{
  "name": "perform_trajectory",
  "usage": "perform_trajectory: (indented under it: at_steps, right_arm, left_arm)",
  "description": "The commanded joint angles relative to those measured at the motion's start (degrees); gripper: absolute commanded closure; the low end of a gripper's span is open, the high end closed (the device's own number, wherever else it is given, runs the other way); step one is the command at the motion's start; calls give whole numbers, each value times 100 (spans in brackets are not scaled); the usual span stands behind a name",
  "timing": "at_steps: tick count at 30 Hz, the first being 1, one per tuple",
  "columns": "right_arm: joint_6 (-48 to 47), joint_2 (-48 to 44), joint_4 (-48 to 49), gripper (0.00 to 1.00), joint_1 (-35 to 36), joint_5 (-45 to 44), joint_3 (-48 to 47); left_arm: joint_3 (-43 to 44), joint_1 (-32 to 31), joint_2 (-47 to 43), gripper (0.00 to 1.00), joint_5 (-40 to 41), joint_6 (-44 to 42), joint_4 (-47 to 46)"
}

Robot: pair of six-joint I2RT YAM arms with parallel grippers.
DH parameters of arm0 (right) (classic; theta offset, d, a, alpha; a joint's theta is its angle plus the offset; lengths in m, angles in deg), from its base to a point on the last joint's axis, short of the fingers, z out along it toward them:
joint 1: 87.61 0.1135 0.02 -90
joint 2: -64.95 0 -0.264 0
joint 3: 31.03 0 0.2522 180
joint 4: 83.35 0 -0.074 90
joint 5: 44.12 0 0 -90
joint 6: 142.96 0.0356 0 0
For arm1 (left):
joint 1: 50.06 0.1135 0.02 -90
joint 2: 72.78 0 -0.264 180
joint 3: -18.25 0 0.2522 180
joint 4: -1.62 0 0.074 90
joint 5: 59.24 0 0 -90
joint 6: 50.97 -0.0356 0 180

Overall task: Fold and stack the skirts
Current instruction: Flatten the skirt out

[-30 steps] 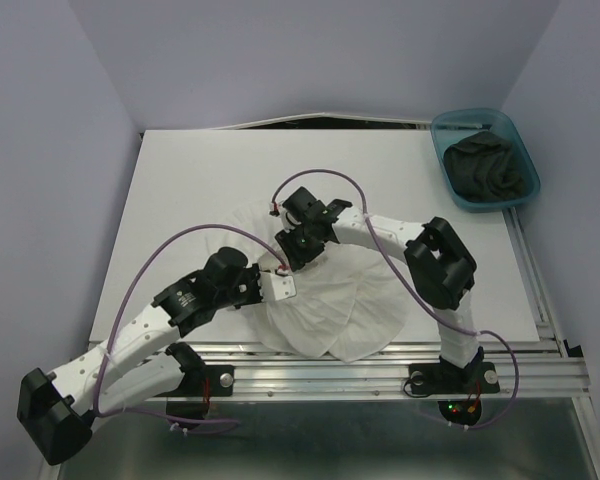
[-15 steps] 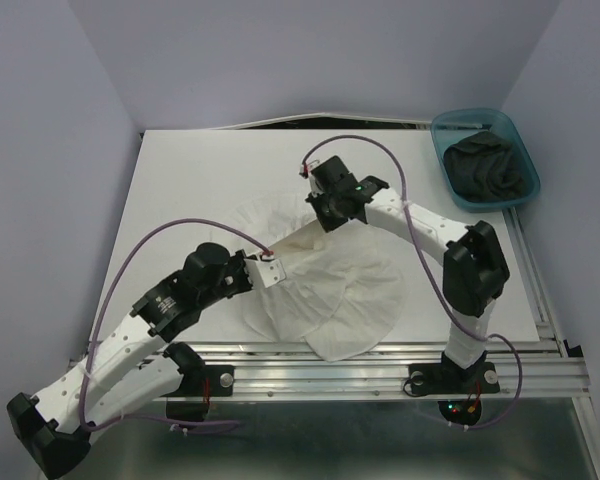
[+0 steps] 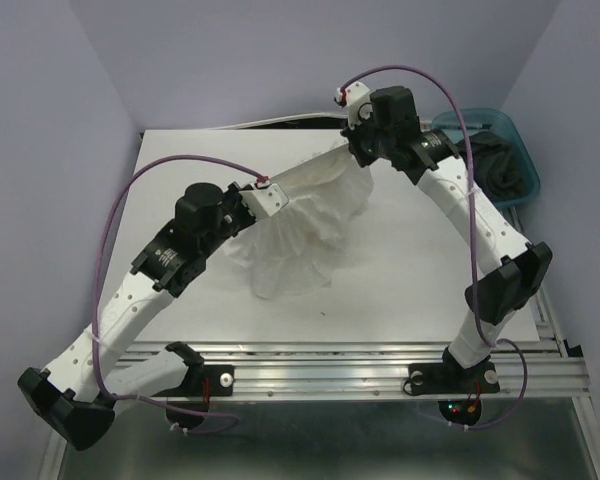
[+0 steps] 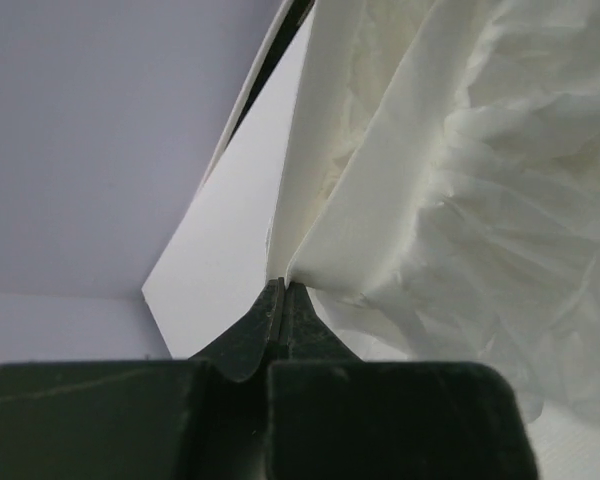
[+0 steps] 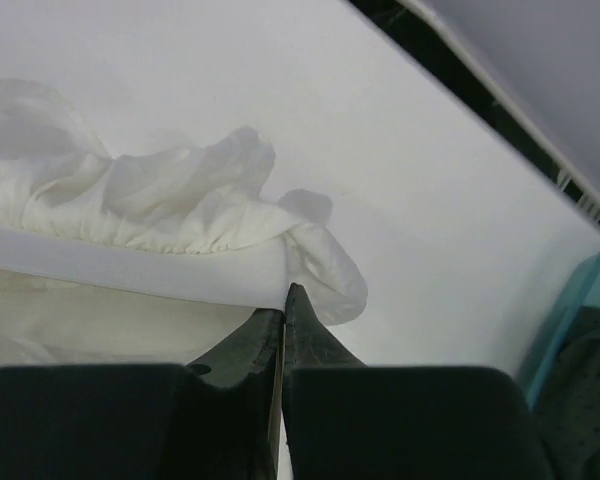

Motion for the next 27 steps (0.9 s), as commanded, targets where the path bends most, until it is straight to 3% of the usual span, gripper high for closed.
perform_trajectory:
  at_steps: [1, 4, 6, 12, 13, 16, 18, 22, 23, 27]
  right_arm:
    - [-1229, -84, -806, 99, -260, 145, -908]
    - [-1758, -155, -1626, 99, -260, 962, -541]
    - [-1970, -216, -2277, 99, -260, 1341, 203]
    - [-2674, 46, -2850, 98, -103, 1826, 1806]
    - [-2674, 160, -2850, 93, -32, 1765, 1895]
    - [-2200, 644, -2422, 83, 161, 1773, 1642]
    - [-1972, 1022, -2341, 77, 162, 1896, 827]
    - [-1532, 1427, -2191, 47, 162, 1703, -519]
    - [-1514, 1445, -2122, 35, 162, 1572, -660]
    - [-1487, 1112, -1945, 31, -22, 1395, -558]
  left_arm:
    - [704, 421, -60, 100, -1268, -558, 937]
    - [495, 422, -95, 100, -2253, -805, 1548]
    - [-23, 413, -261, 100, -2972, -1164, 2076]
    - [-1385, 413, -201, 100, -3153, -1851, 1990]
    - [-1457, 413, 8, 100, -3188, -1860, 1928]
    - [-1414, 430, 580, 100, -3232, -1432, 1367]
    - [-1108, 492, 1123, 100, -3275, -1009, 1093]
    - [-598, 1001, 1923, 100, -3775, -324, 970]
    - [-518, 1202, 2074, 100, -3829, -235, 952]
    - [-298, 1572, 2523, 100, -4049, 117, 873]
